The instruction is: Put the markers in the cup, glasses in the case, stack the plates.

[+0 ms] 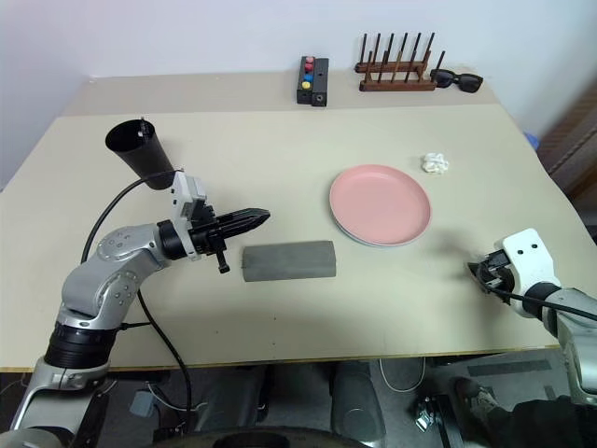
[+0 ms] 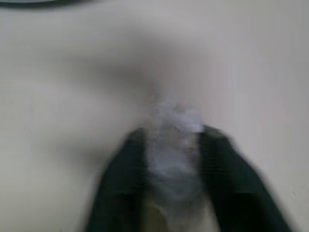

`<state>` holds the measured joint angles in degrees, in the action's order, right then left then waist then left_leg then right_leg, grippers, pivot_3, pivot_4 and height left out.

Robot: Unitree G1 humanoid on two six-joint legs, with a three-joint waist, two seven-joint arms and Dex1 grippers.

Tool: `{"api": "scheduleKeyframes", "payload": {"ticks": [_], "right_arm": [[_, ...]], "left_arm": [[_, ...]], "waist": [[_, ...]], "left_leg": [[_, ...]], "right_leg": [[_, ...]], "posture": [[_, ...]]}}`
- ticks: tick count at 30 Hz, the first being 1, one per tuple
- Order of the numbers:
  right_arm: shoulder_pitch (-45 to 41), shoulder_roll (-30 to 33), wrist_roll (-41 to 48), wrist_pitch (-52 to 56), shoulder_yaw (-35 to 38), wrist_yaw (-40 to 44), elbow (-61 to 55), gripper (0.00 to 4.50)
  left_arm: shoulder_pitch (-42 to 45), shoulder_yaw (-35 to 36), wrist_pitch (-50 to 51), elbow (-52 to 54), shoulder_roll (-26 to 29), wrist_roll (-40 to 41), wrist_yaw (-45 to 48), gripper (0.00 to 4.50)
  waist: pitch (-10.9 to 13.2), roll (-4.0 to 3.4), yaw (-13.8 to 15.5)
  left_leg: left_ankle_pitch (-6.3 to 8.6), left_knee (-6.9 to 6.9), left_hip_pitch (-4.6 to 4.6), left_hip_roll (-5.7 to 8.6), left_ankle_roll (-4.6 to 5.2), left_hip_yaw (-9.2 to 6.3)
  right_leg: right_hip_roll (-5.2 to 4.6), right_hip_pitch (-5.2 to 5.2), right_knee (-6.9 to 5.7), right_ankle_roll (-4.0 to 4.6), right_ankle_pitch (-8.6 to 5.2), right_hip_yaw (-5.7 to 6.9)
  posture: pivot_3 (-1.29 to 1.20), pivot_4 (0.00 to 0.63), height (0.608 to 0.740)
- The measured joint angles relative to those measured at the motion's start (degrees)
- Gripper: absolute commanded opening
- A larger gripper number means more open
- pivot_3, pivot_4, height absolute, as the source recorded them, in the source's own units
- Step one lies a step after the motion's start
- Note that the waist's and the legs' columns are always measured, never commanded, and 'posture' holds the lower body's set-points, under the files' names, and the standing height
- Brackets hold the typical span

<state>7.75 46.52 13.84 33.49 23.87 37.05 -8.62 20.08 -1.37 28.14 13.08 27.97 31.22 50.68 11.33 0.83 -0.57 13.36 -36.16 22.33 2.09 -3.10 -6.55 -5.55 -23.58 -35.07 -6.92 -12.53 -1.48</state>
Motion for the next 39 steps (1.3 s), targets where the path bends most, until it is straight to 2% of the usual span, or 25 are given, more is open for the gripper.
{"api": "scheduleKeyframes", "payload": {"ticks": [7, 14, 20, 23, 30, 33, 39], "right_arm": [[-1.1, 0.0, 0.2, -0.3, -0.1, 0.3, 0.0, 0.05], [-12.1, -4.4, 5.4, -3.0, -0.7, -0.3, -5.1, 0.05], [-21.7, -11.7, 6.7, -3.2, -9.8, -2.7, -5.7, 0.05], [-24.8, -13.8, 5.2, -3.9, -13.3, -3.8, -1.6, 0.87], [-27.0, -15.0, 4.8, -4.6, -15.8, -3.6, 3.4, 4.41], [-27.5, -15.0, 4.3, -6.2, -15.8, -3.4, 4.7, 4.47], [-33.6, -14.9, 0.5, -11.0, -15.7, -6.2, 14.6, 4.47]], "left_arm": [[0.0, 0.0, 0.0, 0.0, -0.6, -0.1, -0.2, 0.0], [-0.1, 0.1, -0.2, -0.1, -0.9, -0.5, -0.8, 0.0], [-0.8, 0.5, -0.3, 0.2, -1.0, -0.6, -1.4, 0.0], [-1.9, 0.6, -0.3, 0.5, -1.0, -0.6, -2.3, 0.0], [-2.8, 1.2, -0.3, 1.4, -0.9, -0.6, -3.6, 0.0], [-3.6, 1.5, -0.3, 2.0, -0.8, -0.6, -4.1, 0.0], [-3.9, 2.4, -0.2, 3.0, -0.4, -0.6, -4.9, 0.0]], "waist": [[0.0, 0.0, -0.2], [0.0, 0.01, -0.3], [0.0, 0.03, -0.2], [0.0, 0.04, -0.1], [0.0, 0.03, -0.2], [0.0, 0.03, -0.4], [0.0, 0.02, -0.4]], "left_leg": [[0.0, 0.02, -0.01, 0.0, 0.0, 0.0], [0.0, 0.03, 0.0, -0.02, 0.0, -0.02], [0.0, 0.06, 0.02, -0.01, 0.0, -0.04], [0.0, 0.04, 0.07, 0.01, 0.0, -0.05], [0.0, 0.1, 0.07, 0.01, 0.0, -0.06], [0.0, 0.09, 0.05, 0.01, 0.0, -0.05], [0.0, 0.08, 0.05, 0.01, 0.0, -0.03]], "right_leg": [[-0.01, -0.01, 0.01, -0.01, -0.01, 0.0], [0.01, -0.01, 0.01, -0.04, -0.02, 0.02], [0.01, -0.04, 0.02, 0.14, 0.1, 0.03], [-0.01, -0.06, 0.05, 0.14, 0.1, 0.03], [-0.01, -0.1, 0.03, 0.14, 0.1, 0.04], [0.0, -0.1, 0.02, 0.14, 0.1, 0.04], [0.0, -0.1, 0.01, 0.15, 0.1, 0.03]], "posture": [[0.0, 0.15, 0.739], [0.0, 0.15, 0.739], [0.0, 0.15, 0.739], [0.0, 0.15, 0.739], [0.0, 0.15, 0.739], [0.0, 0.15, 0.739], [0.0, 0.15, 0.739]]}}
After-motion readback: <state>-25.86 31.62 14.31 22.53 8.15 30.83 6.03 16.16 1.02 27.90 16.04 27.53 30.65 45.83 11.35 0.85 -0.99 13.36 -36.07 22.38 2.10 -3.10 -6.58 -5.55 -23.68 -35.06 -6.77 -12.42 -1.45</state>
